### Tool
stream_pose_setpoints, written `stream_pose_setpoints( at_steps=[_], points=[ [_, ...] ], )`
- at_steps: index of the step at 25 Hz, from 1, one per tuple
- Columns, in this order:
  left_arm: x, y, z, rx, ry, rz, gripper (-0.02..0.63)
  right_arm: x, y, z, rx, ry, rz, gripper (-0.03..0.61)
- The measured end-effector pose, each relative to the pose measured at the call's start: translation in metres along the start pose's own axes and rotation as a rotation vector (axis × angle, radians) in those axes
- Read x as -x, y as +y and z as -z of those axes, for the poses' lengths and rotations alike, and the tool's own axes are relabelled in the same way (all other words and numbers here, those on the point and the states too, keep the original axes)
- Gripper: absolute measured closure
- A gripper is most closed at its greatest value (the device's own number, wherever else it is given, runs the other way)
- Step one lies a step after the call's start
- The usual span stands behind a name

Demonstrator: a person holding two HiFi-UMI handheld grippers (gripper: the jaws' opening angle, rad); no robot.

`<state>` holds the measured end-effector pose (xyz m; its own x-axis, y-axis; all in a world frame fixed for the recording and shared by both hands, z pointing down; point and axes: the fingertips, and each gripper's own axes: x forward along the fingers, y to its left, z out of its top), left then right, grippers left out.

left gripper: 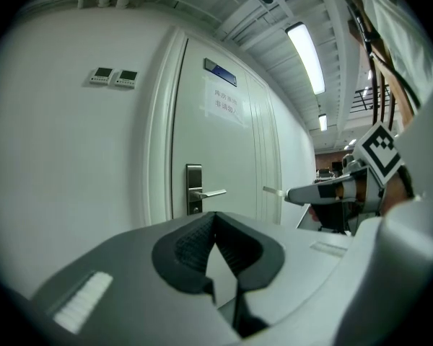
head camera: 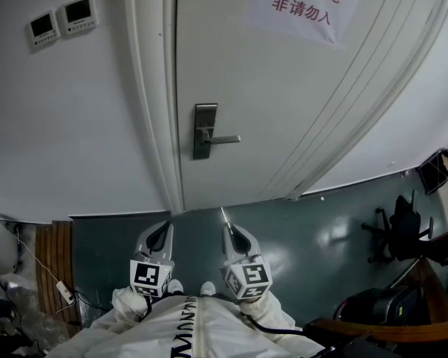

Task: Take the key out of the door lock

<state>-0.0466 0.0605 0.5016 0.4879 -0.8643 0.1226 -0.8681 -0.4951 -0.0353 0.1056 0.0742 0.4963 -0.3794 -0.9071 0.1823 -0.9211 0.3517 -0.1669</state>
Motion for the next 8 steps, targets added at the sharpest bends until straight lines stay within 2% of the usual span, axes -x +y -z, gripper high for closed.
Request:
stream_pose_setpoints(
  at_steps=[8],
  points=[
    [-0.0028,-0.0072,-0.0046,-0.009,-0.004,-0.019,0.614,0.0047,-0.0111,-0.0011,-0.005,-0.002,-0.009,0.555]
  ],
)
